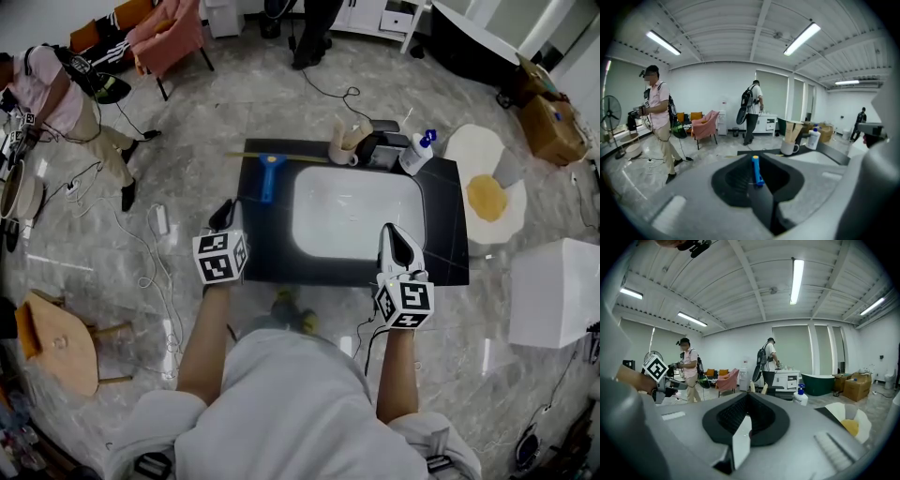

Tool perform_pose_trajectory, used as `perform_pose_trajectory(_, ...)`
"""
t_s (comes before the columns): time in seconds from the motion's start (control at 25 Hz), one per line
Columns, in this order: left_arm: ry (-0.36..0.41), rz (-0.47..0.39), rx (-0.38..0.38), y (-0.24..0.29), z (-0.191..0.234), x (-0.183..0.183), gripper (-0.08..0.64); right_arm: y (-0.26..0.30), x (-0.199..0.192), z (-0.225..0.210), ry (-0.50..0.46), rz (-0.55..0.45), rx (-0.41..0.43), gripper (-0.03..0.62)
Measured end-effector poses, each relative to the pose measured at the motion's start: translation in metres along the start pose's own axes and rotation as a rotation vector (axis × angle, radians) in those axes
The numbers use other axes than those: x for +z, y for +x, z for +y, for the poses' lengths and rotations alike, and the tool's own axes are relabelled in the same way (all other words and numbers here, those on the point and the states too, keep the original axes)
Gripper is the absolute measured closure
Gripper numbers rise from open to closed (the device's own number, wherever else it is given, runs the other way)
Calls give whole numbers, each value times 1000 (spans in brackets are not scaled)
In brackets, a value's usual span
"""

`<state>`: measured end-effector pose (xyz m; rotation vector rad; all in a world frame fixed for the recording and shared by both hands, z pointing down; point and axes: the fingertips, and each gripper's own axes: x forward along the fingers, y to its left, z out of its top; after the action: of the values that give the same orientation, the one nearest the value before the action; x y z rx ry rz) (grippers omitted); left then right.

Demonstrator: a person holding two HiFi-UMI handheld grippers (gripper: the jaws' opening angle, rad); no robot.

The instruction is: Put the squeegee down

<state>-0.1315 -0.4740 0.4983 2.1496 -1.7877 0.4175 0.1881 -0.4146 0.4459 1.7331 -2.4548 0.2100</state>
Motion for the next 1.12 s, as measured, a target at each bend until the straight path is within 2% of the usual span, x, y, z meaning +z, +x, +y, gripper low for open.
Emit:
perform_pose_trajectory(0.48, 1, -104, 48, -56, 14, 23, 560, -13, 16, 18, -24, -37, 43, 591)
perform_pose_trajectory(0.84, 13, -168, 38, -84, 7, 37, 561, -28, 18, 12, -28, -58, 43, 591)
perform_pose_trajectory(1.12, 38, -205, 34, -91, 0, 45, 561, -37, 18, -1, 6, -76, 28, 591)
